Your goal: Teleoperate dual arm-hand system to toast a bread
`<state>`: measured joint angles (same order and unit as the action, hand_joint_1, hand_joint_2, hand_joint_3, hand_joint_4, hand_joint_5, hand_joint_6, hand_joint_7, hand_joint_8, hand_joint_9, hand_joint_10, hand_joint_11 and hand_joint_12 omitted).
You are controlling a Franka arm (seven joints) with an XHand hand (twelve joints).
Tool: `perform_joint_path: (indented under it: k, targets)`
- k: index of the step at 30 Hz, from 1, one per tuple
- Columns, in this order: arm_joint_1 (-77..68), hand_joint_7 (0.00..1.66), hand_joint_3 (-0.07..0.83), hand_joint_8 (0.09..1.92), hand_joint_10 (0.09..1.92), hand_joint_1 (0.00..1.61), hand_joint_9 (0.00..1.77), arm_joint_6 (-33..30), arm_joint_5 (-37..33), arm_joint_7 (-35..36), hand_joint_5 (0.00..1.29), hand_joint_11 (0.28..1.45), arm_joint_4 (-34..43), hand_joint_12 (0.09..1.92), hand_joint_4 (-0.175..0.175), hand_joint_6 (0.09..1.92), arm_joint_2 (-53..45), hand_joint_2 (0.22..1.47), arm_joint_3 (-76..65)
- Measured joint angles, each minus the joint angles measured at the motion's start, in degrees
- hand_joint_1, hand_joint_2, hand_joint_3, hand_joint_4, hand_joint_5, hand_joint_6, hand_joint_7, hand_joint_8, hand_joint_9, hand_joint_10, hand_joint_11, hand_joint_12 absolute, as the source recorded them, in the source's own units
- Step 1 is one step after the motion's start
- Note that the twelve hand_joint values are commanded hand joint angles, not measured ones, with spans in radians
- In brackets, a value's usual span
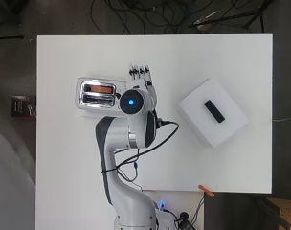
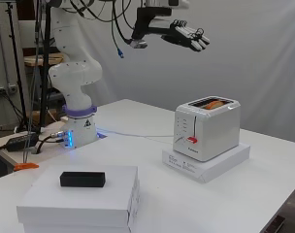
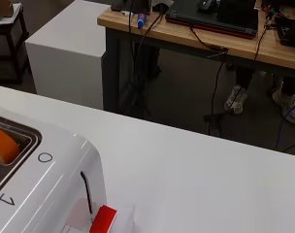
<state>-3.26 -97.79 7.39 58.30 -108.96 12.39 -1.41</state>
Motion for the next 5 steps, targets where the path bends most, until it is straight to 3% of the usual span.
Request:
perform_joint_path:
  k: [5]
  targets:
    - [0.24, 0.33, 0.006, 0.09, 0.09, 0.0, 0.42, 1.74, -1.05, 0.79, 0.21, 0.43, 1.2, 0.09, -0.11, 0.09, -1.9, 1.09, -1.21]
